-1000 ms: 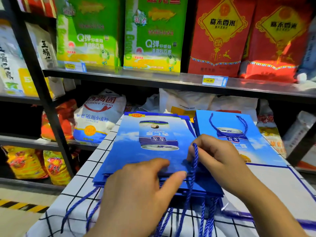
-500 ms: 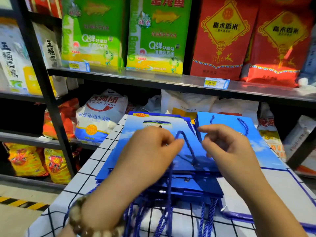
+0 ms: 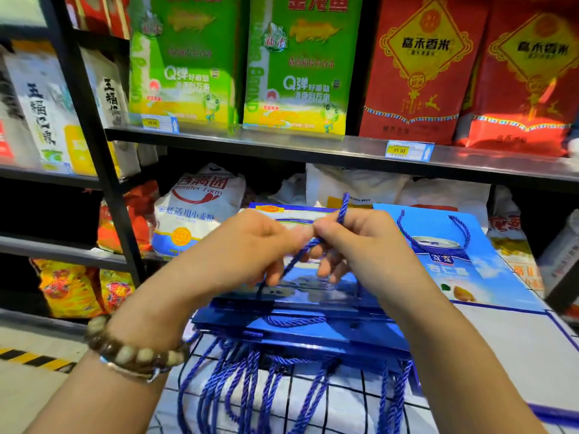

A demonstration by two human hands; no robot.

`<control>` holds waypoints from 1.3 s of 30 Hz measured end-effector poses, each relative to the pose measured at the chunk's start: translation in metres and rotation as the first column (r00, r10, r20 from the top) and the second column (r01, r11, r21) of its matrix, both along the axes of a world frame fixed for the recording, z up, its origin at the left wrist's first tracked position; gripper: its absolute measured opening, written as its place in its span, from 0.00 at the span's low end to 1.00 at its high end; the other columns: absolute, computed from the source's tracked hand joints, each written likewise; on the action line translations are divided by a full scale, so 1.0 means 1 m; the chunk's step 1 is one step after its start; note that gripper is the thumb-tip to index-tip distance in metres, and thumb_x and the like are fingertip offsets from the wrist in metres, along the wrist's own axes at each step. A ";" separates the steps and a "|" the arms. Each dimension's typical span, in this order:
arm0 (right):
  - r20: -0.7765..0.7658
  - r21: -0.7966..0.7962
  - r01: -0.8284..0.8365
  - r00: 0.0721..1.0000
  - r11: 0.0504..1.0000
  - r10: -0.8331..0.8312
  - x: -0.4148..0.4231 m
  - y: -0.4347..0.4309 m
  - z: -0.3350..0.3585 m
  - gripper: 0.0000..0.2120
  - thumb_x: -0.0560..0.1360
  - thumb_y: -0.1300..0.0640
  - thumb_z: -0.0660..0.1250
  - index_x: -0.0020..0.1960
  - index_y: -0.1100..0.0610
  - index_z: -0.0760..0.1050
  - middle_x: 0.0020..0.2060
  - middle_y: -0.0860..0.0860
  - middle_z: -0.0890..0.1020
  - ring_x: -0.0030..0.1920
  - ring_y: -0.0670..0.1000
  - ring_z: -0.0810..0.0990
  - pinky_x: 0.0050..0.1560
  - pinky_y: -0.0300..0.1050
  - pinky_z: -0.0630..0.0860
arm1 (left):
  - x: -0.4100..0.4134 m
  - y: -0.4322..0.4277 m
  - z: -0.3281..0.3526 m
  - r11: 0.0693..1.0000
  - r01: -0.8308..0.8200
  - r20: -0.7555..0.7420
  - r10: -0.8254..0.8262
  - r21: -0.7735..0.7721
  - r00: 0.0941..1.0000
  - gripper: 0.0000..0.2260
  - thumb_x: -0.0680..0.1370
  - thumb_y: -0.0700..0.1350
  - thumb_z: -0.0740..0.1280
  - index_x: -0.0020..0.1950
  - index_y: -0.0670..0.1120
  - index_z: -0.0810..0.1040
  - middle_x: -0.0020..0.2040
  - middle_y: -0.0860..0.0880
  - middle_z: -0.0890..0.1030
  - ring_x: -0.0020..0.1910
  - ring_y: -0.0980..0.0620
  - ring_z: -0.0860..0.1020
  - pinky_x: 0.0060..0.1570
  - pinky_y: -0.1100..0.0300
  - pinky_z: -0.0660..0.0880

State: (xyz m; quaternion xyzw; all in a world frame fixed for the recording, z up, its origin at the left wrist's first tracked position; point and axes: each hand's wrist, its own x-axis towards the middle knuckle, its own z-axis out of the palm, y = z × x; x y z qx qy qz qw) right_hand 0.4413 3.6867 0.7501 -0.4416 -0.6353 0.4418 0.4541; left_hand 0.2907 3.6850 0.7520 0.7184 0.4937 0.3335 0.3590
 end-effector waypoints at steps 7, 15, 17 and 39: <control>0.027 -0.036 0.006 1.000 0.999 -0.005 -0.009 0.015 -0.009 0.08 0.76 0.61 0.63 0.38 0.59 0.75 0.27 0.52 0.77 0.22 0.47 0.74 0.23 0.37 0.71 | -0.024 -0.001 -0.014 0.996 -0.085 -0.066 0.085 0.003 0.994 0.08 0.72 0.43 0.70 0.33 0.42 0.80 0.22 0.53 0.73 0.22 0.59 0.67 0.24 0.68 0.63; 0.666 0.151 -0.176 0.745 0.973 0.031 0.006 -0.003 -0.039 0.14 0.67 0.48 0.73 0.52 0.50 0.80 0.45 0.40 0.80 0.47 0.38 0.76 0.51 0.33 0.72 | -0.031 0.004 -0.023 0.984 -0.177 0.022 0.178 -0.015 0.984 0.06 0.69 0.33 0.72 0.37 0.43 0.80 0.25 0.51 0.79 0.25 0.60 0.76 0.28 0.71 0.73; 0.696 0.212 -0.197 0.718 0.957 -0.006 0.006 -0.005 -0.044 0.13 0.68 0.48 0.72 0.52 0.48 0.80 0.48 0.39 0.80 0.51 0.40 0.76 0.55 0.42 0.73 | -0.030 0.002 -0.023 0.985 -0.165 -0.048 0.167 0.047 0.985 0.06 0.68 0.35 0.74 0.37 0.46 0.80 0.27 0.51 0.79 0.25 0.60 0.74 0.27 0.71 0.69; 0.579 0.614 -0.084 0.723 0.785 -0.376 0.004 -0.008 -0.047 0.11 0.72 0.45 0.60 0.43 0.47 0.79 0.37 0.43 0.84 0.39 0.50 0.82 0.33 0.48 0.77 | -0.022 0.000 -0.024 0.984 -0.039 -0.234 0.079 0.172 0.969 0.05 0.73 0.44 0.69 0.39 0.50 0.83 0.30 0.56 0.80 0.29 0.63 0.72 0.31 0.72 0.67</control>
